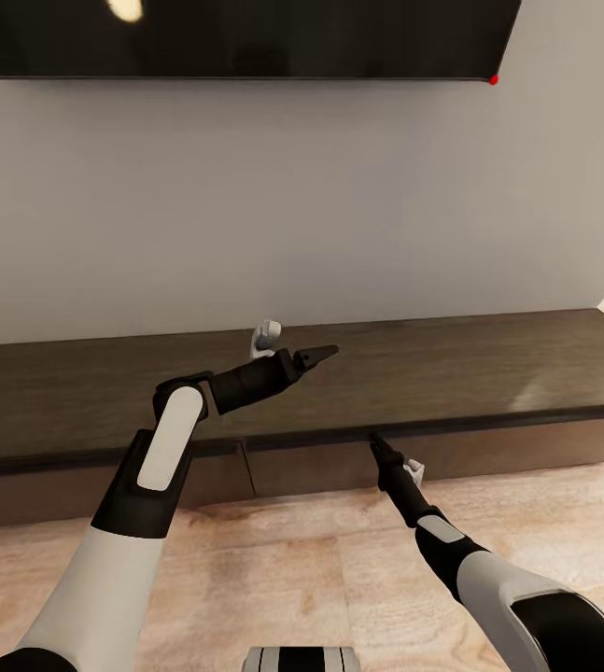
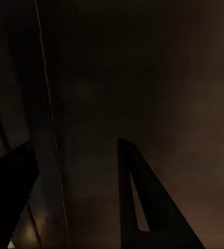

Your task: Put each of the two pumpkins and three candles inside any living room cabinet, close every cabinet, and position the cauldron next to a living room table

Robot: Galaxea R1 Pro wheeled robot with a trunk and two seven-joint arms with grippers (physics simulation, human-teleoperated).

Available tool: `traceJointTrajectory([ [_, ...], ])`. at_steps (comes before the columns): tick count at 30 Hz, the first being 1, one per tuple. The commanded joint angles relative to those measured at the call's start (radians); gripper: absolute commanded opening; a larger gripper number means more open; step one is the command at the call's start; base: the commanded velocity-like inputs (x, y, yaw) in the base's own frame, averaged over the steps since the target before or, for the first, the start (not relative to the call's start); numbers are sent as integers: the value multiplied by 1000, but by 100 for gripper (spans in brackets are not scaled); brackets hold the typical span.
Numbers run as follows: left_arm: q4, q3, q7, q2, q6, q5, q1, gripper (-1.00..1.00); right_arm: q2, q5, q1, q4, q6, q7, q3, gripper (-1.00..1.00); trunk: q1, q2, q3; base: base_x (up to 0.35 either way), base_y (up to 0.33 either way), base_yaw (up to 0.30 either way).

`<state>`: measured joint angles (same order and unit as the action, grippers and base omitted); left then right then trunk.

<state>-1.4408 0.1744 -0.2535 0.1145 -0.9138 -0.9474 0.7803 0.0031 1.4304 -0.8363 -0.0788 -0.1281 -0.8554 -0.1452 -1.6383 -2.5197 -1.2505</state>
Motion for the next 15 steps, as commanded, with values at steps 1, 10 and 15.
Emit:
traceJointTrajectory([
  [1,0,-1,-6,1,-4,6,1,100,0,12,-14,2,-7,-2,1,-100,0,0,3,0,0,0],
  [10,0,-1,-6,1,-4,6,1,100,0,12,-13,2,-7,-2,1,-100,1,1,11,0,0,0],
  [15,0,-1,-6,1,-4,6,1,100,0,12,-14,2,-7,-2,1,-100,1,1,11,0,0,0],
])
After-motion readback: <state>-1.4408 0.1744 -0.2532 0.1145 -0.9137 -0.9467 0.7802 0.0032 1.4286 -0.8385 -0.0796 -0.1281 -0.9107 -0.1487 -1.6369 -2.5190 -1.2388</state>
